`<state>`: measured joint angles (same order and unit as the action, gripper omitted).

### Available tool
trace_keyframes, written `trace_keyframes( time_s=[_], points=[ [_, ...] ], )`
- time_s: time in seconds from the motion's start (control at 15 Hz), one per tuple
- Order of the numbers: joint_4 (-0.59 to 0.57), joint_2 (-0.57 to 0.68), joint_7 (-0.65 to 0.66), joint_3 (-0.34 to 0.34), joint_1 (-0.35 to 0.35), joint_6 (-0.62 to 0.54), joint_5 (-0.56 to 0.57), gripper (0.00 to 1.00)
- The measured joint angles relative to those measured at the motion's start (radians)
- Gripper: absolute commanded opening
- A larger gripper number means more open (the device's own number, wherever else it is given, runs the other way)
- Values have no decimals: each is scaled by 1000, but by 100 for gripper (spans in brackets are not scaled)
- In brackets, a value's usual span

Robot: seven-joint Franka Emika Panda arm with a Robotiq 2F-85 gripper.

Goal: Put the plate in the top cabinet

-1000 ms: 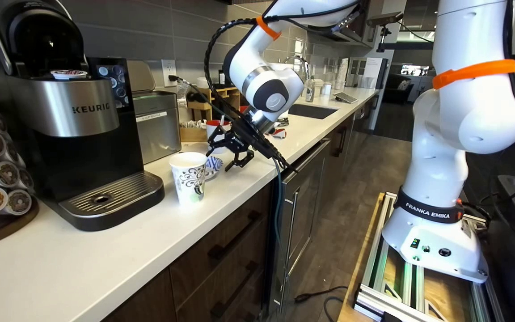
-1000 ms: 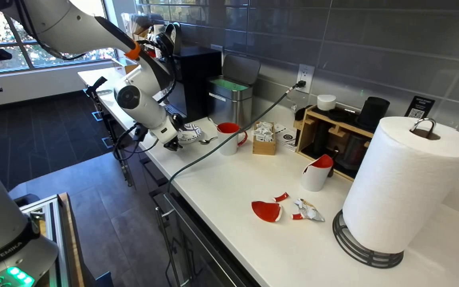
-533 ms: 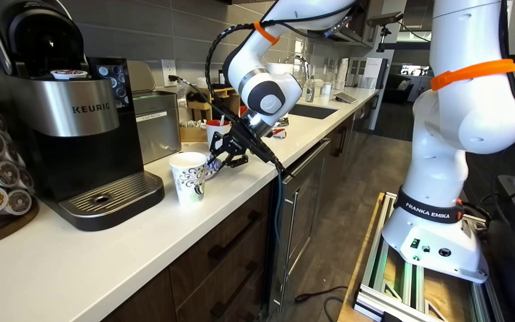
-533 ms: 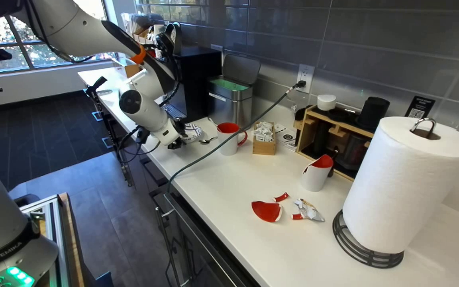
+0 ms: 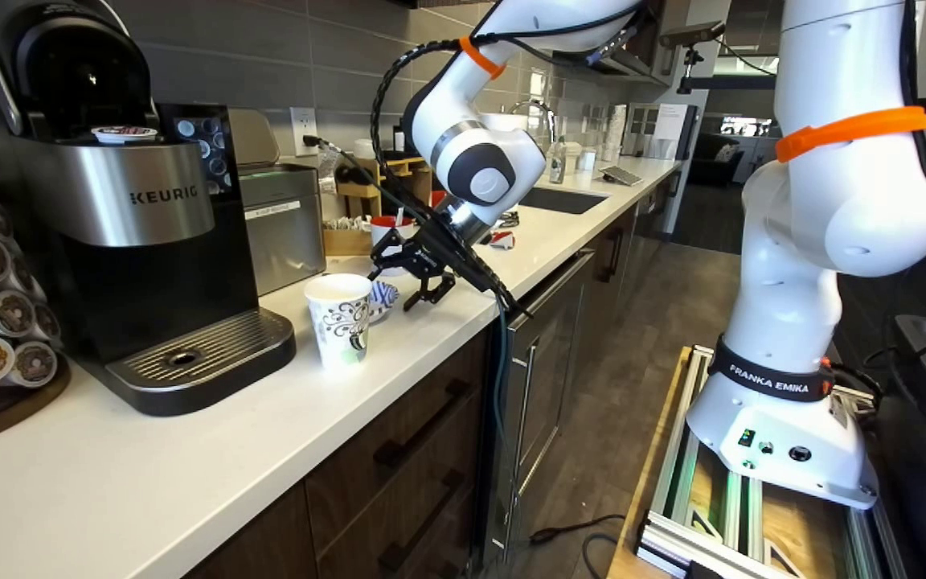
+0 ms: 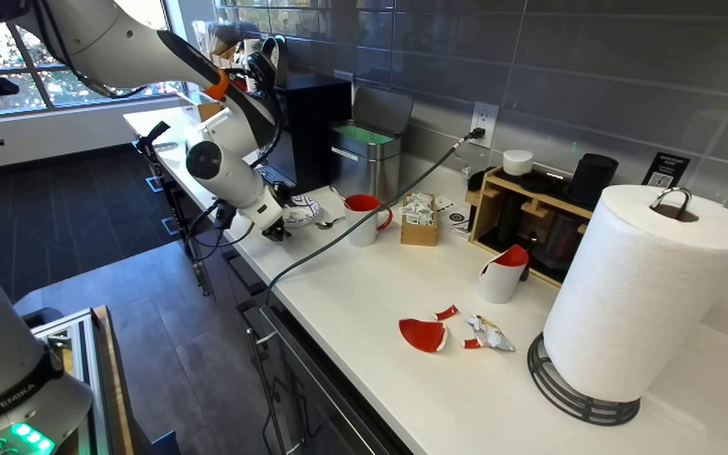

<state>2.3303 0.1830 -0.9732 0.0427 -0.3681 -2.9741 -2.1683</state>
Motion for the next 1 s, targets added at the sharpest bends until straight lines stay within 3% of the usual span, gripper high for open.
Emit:
trace_keyframes(
  time_s=[0.13, 0.27, 0.4, 0.67, 0.8, 1.0],
  points=[
    [14, -16, -7, -5, -1, 0, 1, 100],
    [36, -43, -8, -14, -4, 0, 4, 92],
    [56, -72, -8, -26, -6, 0, 4, 70],
    [70, -105, -10, -36, -8, 0, 4, 39],
    [70, -109, -12, -35, -7, 0, 3, 45],
    [70, -108, -14, -32, -5, 0, 3, 69]
  ],
)
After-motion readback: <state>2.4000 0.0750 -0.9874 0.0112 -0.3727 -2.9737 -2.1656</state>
